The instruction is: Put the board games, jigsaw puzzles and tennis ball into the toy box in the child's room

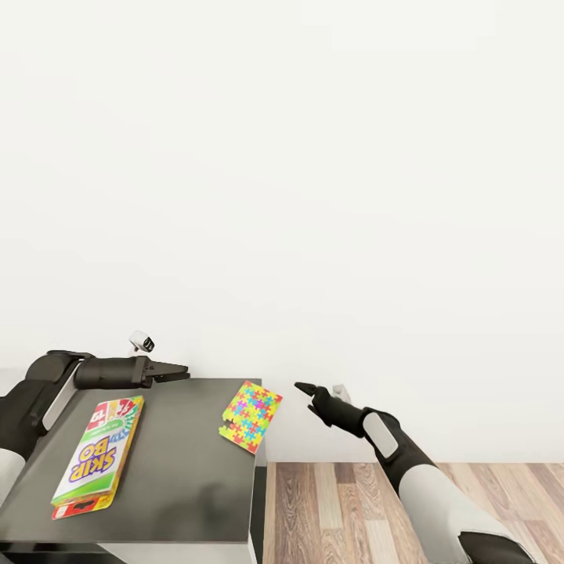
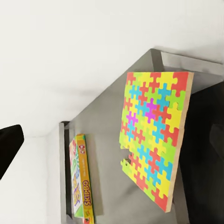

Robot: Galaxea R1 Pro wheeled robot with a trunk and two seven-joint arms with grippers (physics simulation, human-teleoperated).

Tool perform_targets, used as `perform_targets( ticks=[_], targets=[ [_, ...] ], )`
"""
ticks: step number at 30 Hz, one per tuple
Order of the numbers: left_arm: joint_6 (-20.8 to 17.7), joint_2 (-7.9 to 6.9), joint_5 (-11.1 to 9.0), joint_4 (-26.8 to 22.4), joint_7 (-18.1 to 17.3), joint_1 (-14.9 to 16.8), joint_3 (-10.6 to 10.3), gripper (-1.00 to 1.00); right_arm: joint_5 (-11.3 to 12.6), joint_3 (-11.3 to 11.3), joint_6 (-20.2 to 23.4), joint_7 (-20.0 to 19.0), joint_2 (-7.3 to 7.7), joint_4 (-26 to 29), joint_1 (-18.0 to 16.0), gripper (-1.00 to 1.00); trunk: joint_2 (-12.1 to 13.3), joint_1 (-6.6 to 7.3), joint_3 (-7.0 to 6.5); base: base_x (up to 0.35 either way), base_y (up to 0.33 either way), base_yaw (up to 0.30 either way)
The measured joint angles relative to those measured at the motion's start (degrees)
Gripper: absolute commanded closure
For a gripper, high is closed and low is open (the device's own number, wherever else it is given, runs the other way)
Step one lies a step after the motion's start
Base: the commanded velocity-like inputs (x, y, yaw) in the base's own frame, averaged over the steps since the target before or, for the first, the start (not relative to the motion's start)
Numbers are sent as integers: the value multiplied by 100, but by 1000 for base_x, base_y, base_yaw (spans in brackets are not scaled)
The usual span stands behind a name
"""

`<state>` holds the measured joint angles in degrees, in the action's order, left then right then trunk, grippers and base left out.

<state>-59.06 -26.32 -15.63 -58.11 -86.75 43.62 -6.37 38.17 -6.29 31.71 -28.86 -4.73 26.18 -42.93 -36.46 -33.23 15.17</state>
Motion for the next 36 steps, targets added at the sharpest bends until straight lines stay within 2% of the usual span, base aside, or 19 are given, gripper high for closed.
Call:
perform_targets(
  ticks=[36],
  targets=[
    [0,-11,0,0,4,0,9,-100,58,-27,86,-56,-46,-9,-27,-100,-1447,-792,648,0,0,0]
  ],
)
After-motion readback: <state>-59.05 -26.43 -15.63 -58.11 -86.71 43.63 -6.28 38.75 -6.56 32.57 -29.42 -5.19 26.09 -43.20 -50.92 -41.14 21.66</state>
